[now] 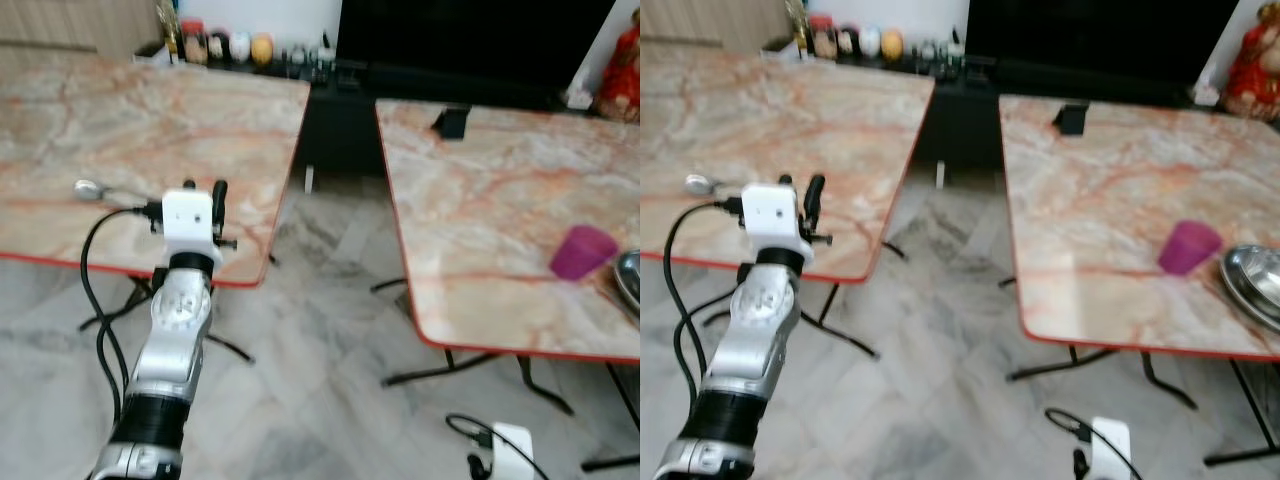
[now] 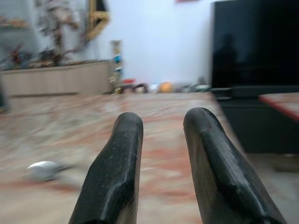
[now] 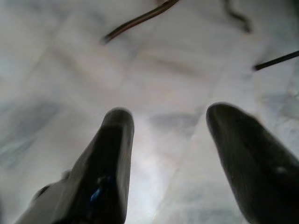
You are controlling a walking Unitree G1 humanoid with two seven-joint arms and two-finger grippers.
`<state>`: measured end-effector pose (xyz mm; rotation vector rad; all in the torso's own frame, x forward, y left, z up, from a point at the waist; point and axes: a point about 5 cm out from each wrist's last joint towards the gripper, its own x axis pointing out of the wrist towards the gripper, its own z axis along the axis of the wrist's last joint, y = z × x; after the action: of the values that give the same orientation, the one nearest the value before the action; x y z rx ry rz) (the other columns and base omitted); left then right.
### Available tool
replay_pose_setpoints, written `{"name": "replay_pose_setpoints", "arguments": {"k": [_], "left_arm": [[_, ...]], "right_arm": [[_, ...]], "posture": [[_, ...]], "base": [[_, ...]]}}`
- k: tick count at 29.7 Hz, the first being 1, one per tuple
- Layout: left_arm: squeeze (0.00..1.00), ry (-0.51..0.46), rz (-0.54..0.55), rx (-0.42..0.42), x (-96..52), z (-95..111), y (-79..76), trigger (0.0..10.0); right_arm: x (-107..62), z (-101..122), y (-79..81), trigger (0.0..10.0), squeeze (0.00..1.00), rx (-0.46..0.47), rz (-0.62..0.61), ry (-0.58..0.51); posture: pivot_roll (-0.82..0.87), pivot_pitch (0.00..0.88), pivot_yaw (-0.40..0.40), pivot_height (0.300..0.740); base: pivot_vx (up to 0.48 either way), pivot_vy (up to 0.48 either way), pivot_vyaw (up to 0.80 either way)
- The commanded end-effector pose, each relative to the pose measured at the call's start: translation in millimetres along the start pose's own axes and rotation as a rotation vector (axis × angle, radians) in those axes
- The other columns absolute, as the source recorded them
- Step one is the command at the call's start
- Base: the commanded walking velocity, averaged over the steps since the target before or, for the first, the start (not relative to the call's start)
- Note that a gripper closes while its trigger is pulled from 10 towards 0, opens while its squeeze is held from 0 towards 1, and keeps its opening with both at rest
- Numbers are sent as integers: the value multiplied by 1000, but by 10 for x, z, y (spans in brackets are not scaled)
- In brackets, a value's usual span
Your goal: Setting the table
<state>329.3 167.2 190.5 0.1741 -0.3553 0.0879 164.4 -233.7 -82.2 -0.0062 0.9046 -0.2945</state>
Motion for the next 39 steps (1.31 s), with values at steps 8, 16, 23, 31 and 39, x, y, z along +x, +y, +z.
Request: {"name": "replay_pose_setpoints", "arguments": {"k": [8,16,23,31,39], "left_arm": [[0,10,22,17,-9,-3,48,10000],[0,60,91,9,-67,-112,232,10000],[0,111,116,50,-126,-250,333,10000],[0,234,138,109,-296,-569,488,10000],[0,696,-66,55,-900,-1408,465,10000]], "right_arm": [[12,56,38,10000,0,-49,37,-15],[12,58,48,10000,0,-50,45,-16],[12,58,58,10000,0,-48,49,-17],[12,60,73,10000,0,-39,52,-17],[6,52,170,10000,0,-13,68,-23]], "posture": [[158,0,-100,707],[167,0,-98,707],[165,0,-94,707],[166,0,-90,707],[183,0,-63,707]], "base": [[0,60,650],[0,0,800],[0,0,800],[0,0,800],[0,0,789]]}}
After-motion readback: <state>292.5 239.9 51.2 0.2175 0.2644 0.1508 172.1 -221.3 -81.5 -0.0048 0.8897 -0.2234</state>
